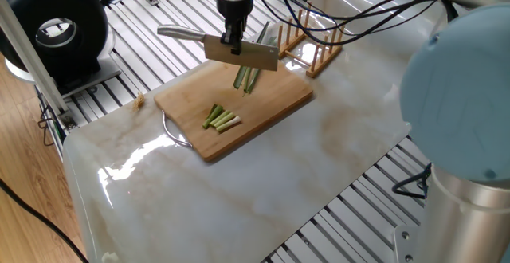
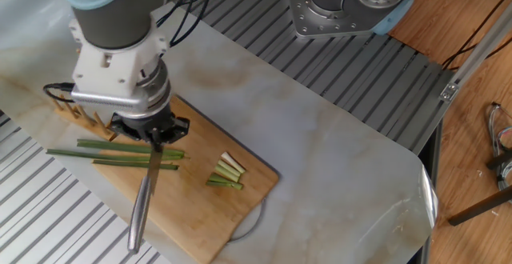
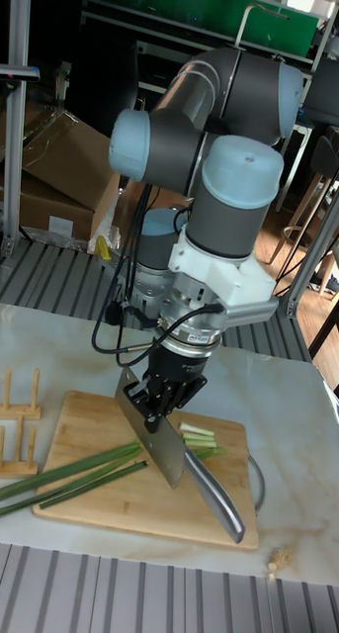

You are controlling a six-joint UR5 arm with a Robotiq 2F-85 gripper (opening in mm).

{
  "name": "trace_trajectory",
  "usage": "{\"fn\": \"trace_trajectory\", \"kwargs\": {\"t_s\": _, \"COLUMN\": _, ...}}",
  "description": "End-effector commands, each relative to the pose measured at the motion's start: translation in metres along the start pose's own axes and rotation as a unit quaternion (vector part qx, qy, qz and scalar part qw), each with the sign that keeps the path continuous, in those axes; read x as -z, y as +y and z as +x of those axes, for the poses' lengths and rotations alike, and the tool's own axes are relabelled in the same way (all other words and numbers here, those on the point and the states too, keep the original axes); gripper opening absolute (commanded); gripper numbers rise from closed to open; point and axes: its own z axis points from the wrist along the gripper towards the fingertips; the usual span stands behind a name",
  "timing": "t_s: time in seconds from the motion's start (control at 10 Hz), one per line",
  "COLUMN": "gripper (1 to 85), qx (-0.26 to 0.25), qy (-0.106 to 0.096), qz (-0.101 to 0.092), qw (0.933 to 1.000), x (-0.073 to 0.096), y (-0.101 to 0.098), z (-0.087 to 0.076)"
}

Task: Chop the green garlic

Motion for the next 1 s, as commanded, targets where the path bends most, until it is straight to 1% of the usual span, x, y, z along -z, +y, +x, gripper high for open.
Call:
{"fn": "trace_trajectory", "kwargs": {"t_s": 0.0, "gripper": 1.3, "qx": -0.009, "qy": -0.005, "qz": -0.011, "qw": 0.9999, "x": -0.007, "y": -0.003, "z": -0.005}}
{"fn": "trace_trajectory", "kwargs": {"t_s": 0.1, "gripper": 1.3, "qx": -0.014, "qy": 0.001, "qz": -0.019, "qw": 0.9997, "x": -0.005, "y": 0.003, "z": 0.000}}
{"fn": "trace_trajectory", "kwargs": {"t_s": 0.3, "gripper": 1.3, "qx": -0.017, "qy": 0.002, "qz": -0.030, "qw": 0.9994, "x": 0.001, "y": 0.015, "z": 0.005}}
{"fn": "trace_trajectory", "kwargs": {"t_s": 0.4, "gripper": 1.3, "qx": -0.018, "qy": -0.001, "qz": -0.037, "qw": 0.9992, "x": 0.002, "y": 0.020, "z": 0.004}}
{"fn": "trace_trajectory", "kwargs": {"t_s": 0.5, "gripper": 1.3, "qx": -0.018, "qy": -0.002, "qz": -0.038, "qw": 0.9991, "x": 0.002, "y": 0.021, "z": 0.003}}
{"fn": "trace_trajectory", "kwargs": {"t_s": 0.6, "gripper": 1.3, "qx": -0.020, "qy": -0.001, "qz": -0.036, "qw": 0.9992, "x": 0.002, "y": 0.020, "z": 0.003}}
{"fn": "trace_trajectory", "kwargs": {"t_s": 0.7, "gripper": 1.3, "qx": -0.023, "qy": 0.002, "qz": -0.028, "qw": 0.9994, "x": 0.002, "y": 0.016, "z": 0.005}}
{"fn": "trace_trajectory", "kwargs": {"t_s": 0.8, "gripper": 1.3, "qx": -0.033, "qy": 0.002, "qz": -0.017, "qw": 0.9993, "x": 0.001, "y": 0.009, "z": 0.004}}
{"fn": "trace_trajectory", "kwargs": {"t_s": 0.9, "gripper": 1.3, "qx": -0.052, "qy": 0.006, "qz": 0.000, "qw": 0.9986, "x": 0.001, "y": 0.000, "z": 0.005}}
